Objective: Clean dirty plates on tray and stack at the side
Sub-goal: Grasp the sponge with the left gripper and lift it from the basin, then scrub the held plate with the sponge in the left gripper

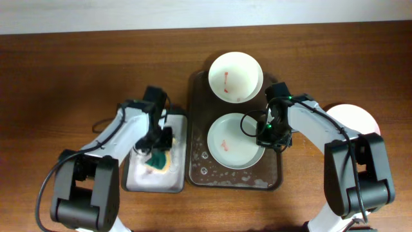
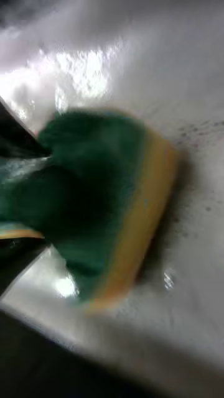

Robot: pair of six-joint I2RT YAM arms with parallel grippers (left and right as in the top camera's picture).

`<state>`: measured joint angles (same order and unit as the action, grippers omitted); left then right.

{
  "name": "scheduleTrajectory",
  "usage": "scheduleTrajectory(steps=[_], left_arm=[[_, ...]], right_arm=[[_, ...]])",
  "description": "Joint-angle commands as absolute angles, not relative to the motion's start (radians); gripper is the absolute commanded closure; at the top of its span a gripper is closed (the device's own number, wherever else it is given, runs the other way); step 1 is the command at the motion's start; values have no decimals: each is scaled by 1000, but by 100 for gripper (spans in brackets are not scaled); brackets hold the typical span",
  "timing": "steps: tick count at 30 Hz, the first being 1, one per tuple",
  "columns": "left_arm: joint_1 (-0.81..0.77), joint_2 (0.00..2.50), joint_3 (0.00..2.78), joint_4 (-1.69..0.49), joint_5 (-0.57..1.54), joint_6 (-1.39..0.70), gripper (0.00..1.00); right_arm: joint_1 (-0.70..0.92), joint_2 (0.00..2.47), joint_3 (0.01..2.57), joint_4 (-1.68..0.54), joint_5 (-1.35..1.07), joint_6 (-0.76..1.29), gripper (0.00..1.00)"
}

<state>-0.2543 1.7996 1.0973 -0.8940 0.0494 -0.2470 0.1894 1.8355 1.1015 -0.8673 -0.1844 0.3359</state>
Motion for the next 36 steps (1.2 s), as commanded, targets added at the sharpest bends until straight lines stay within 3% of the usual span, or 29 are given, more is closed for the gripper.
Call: scheduleTrajectory(steps=[1, 5, 13, 21, 28, 31, 36], left_arm=[[-255, 1791, 934, -770, 65, -245, 99], [-255, 1784, 957, -784, 65, -245, 100], [-300, 1692, 1352, -988, 263, -237, 100], [-520, 1881, 1356, -646, 354, -484, 100], [-640, 2181, 1356, -393, 649, -709, 100], [-659, 2205, 1356, -540, 633, -601, 100], [-605, 2158, 1410, -863, 353, -498, 100]], right_arm=[[183, 1841, 1093, -876, -135, 329, 96], [183, 1841, 1093, -875, -135, 329, 96], [183, 1841, 1093, -857, -139, 272, 96], [183, 1841, 1093, -833, -234, 153, 96], [183, 1841, 1093, -832, -254, 173, 96], [183, 1841, 1093, -832, -255, 226, 96], [183, 1841, 1093, -819, -251, 318, 96]])
